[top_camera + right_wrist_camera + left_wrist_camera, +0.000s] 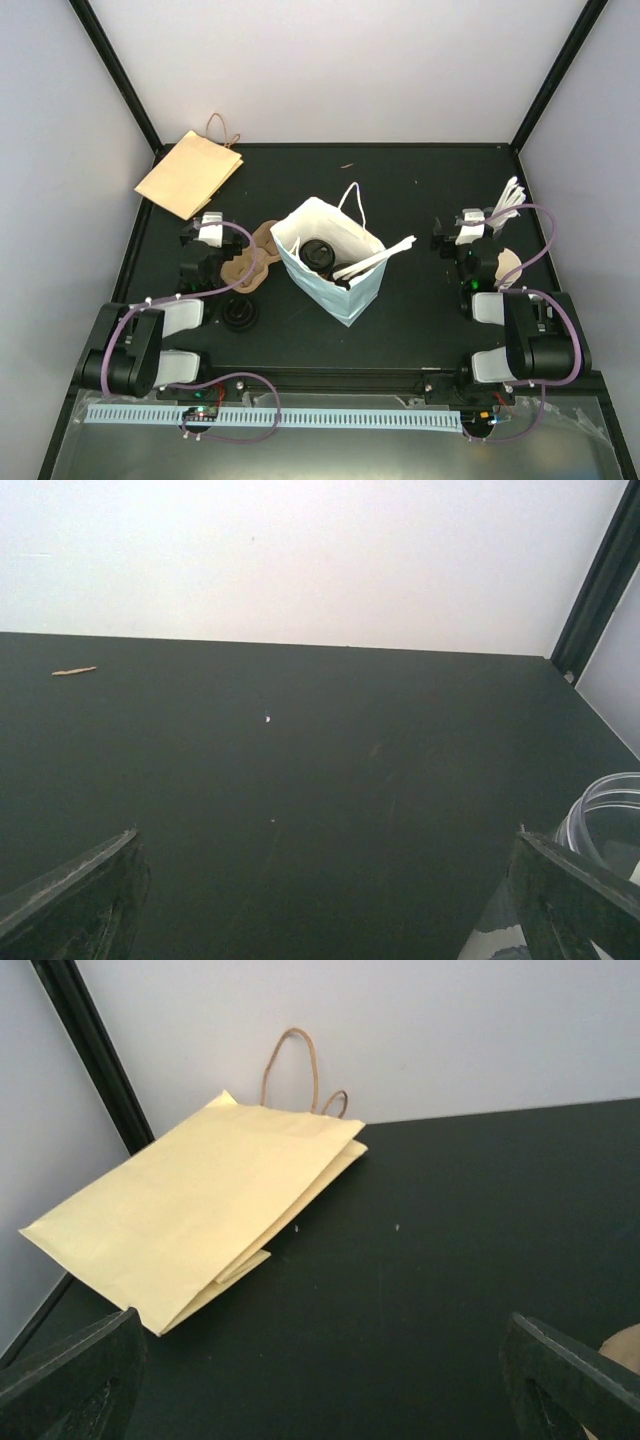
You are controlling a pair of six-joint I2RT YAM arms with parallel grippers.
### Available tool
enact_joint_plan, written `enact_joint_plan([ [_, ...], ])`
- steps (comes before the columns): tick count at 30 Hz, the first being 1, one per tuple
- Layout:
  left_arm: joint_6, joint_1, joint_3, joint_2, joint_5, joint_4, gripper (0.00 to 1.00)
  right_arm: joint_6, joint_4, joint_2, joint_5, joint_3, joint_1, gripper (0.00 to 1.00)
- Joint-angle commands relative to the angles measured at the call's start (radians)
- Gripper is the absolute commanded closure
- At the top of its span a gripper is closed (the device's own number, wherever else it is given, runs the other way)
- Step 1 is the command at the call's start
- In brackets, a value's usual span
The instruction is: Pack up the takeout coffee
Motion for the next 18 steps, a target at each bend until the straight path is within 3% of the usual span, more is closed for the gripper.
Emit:
enact_joint_plan([
  [1, 0.031, 0.020, 0.011, 0.080, 0.061, 0.155, 0.01, 0.018, 0.074, -0.001, 0.034, 0.011, -0.006, 0.00],
  [5, 0.029, 0.054, 0.031, 0.137, 0.157, 0.173, 0.01, 0.017, 0.063, -0.003, 0.034, 0.015, -0.005, 0.00],
  [9, -0.001, 0.070, 0.063, 0.128, 0.158, 0.089, 0.01, 0.017, 0.059, -0.005, 0.034, 0.015, -0.005, 0.00],
  [18, -0.016, 0.084, 0.065, 0.128, 0.160, 0.087, 0.01, 0.017, 0.053, -0.006, 0.033, 0.016, -0.005, 0.00],
])
